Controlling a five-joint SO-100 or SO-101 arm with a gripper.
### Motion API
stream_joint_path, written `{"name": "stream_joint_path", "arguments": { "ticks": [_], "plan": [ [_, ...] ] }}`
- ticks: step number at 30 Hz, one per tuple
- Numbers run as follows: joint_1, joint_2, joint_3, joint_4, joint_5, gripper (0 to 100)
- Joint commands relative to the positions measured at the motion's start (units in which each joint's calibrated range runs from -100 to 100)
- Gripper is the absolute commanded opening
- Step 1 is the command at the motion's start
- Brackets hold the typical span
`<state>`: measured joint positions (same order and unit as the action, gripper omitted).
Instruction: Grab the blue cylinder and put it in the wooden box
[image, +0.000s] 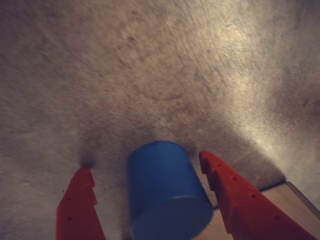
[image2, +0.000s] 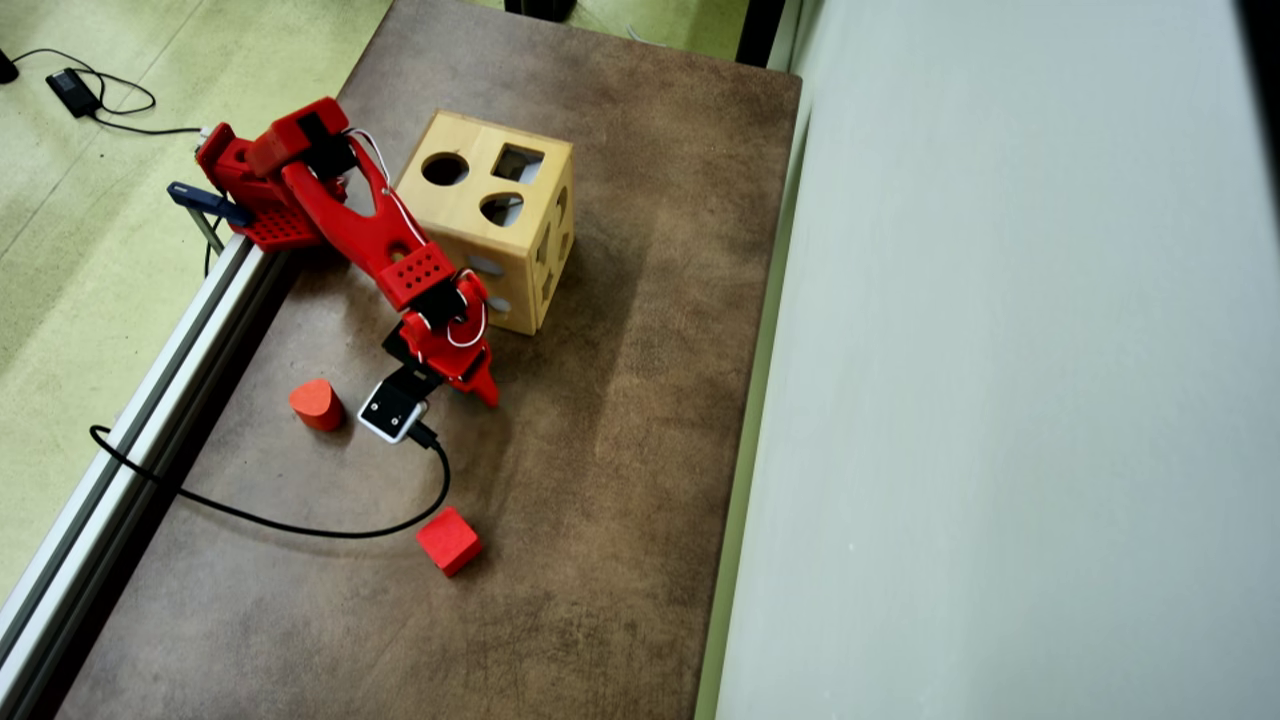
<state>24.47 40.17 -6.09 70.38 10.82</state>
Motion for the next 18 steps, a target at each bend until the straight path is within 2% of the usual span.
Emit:
{"name": "stream_joint_path", "arguments": {
  "ticks": [1,12,18],
  "plan": [
    [-1.2,-1.3,1.2,0.7,0.2,33],
    [-4.0,-1.2,1.3,0.6,-0.1,33],
    [-4.7,-1.2,1.2,0.3,-0.2,25]
  ]
}}
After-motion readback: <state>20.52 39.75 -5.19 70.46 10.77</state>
